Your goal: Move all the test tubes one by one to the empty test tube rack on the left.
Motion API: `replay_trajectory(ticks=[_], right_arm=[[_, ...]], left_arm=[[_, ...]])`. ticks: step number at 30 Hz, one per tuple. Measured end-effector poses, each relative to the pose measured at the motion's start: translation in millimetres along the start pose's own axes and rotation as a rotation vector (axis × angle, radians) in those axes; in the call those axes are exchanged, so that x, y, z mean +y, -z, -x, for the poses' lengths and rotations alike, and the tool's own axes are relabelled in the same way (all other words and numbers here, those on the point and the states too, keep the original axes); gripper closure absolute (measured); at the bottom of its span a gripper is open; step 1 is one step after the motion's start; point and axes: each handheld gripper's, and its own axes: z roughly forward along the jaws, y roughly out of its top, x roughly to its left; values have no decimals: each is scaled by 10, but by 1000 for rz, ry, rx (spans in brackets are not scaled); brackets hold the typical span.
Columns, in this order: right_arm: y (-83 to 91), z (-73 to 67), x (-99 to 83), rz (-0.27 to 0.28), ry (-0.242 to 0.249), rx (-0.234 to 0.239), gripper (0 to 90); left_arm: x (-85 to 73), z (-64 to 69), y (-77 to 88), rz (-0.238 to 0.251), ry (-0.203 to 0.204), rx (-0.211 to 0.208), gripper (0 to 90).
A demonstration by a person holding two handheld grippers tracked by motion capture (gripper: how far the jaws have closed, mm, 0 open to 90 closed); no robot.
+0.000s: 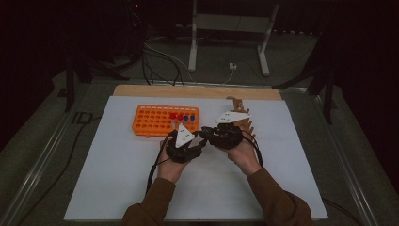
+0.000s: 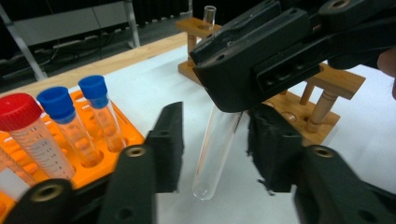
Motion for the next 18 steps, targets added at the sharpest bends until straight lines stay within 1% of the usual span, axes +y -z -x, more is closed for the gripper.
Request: replay_trajectory(ticks=[2,6,10,14,18], right_arm=[[-3,-3,-2,-3,2,2,763],[-6,-13,-6,-3,5,8,763],[1,-7,-15,6,6,9,755],[40,8,-18,37,2,2,615],[100,64,-31,63,-17,8,422]], left_arm=[[1,1,0,3,3,-14,629],[-4,11,-13,-1,1,-27,712],[-2,24,-11,4,-11,-25,742],[-8,8,-16,-1,-10,-19,754],[-10,-37,5,2,-3,-11,757]])
